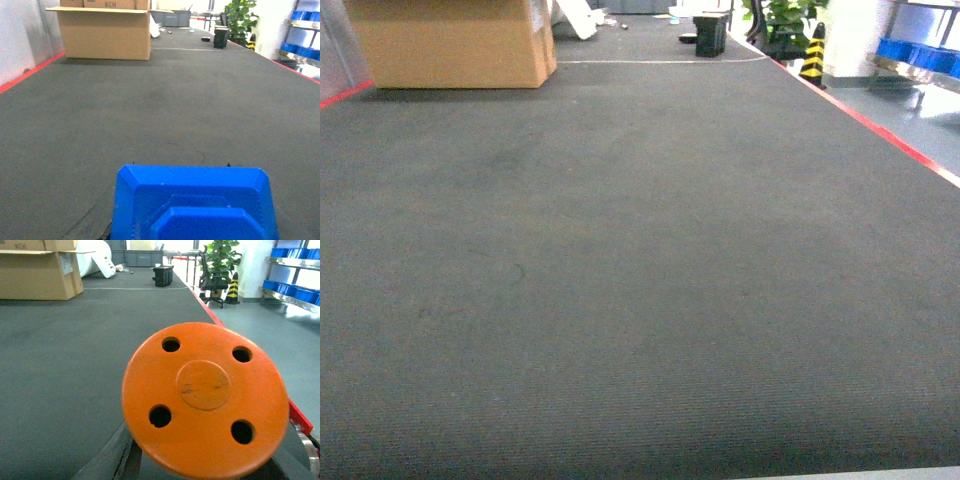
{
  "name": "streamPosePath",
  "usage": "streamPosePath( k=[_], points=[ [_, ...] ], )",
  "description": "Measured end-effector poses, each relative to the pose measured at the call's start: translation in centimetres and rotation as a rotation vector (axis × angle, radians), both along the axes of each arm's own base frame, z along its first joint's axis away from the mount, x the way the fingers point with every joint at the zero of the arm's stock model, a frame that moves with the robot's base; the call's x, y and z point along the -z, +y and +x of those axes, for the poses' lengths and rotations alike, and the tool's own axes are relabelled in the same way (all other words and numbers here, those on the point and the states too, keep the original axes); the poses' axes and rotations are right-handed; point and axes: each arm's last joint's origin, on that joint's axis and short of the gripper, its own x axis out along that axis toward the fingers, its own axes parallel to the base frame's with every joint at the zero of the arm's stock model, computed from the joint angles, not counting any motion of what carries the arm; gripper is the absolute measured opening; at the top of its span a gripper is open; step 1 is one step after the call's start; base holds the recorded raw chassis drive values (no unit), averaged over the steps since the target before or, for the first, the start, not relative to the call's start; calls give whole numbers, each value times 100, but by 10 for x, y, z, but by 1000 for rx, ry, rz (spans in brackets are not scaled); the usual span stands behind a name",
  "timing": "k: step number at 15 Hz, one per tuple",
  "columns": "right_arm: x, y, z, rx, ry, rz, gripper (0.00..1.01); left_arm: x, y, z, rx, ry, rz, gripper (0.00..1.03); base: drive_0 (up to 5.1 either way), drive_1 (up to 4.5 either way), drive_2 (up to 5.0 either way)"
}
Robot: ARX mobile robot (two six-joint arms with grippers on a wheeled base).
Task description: Sort blue parts and orange caps into right shelf containers
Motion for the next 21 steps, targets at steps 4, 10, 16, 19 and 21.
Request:
streamPosePath(
  k=[4, 10, 16, 19, 21],
  points=[
    [0, 0, 0, 0, 0, 0, 44, 0, 0, 0, 0, 0, 0, 42, -165, -165, -165],
    [0, 0, 0, 0, 0, 0, 44, 0, 0, 0, 0, 0, 0, 42, -159, -159, -159],
    [0, 0, 0, 0, 0, 0, 44, 0, 0, 0, 0, 0, 0, 42, -163, -163, -163],
    [0, 0, 0, 0, 0, 0, 44, 0, 0, 0, 0, 0, 0, 42, -161, -161, -161],
    [0, 0, 0, 0, 0, 0, 44, 0, 0, 0, 0, 0, 0, 42, -164, -164, -164]
  ],
)
